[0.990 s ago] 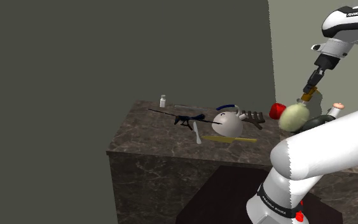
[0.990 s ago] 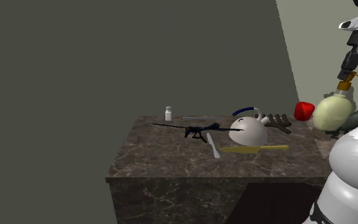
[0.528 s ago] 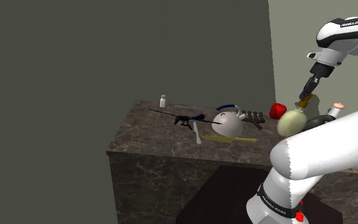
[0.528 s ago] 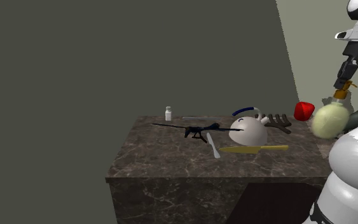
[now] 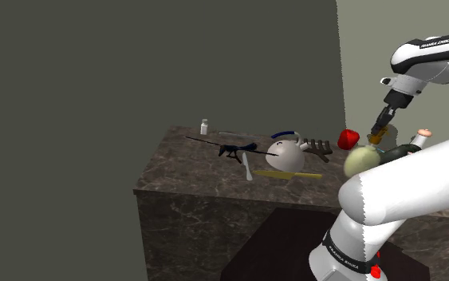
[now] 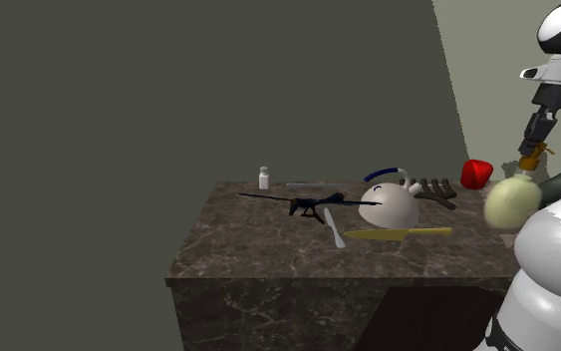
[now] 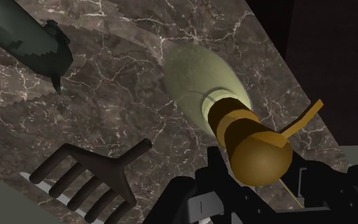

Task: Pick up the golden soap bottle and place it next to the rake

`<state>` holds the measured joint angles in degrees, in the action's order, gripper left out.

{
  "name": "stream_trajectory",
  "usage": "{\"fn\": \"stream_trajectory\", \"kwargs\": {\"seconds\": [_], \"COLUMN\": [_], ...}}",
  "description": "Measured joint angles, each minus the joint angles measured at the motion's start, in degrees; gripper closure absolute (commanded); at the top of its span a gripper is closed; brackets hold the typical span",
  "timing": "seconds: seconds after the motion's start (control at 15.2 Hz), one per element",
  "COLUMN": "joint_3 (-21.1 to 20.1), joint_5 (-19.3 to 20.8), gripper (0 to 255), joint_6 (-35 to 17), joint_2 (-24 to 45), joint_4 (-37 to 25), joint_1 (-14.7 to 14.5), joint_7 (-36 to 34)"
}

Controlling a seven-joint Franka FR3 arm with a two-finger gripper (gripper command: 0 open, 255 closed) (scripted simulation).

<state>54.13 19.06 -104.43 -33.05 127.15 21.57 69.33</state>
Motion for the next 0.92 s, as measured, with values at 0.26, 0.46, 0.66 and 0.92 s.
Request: {"fn": "stream_trajectory", "kwargs": {"seconds": [0.26,0.46,0.66,0.92], "joint_3": [1.65,3.24,3.6,3.66], "joint_5": [0.43,0.61,0.81,0.82], "gripper": [255,255,255,255], "joint_6": [-3.33,-5.93,-6.88,-7.01], "joint_2": [0.67,1.53,1.6,1.62], "joint_4": [2.52,4.14,4.99,5.08], "joint_1": [-0.33,-0.87,-0.85,-0.87], "joint_7": [0.28,0.66,0.68,0.68]}}
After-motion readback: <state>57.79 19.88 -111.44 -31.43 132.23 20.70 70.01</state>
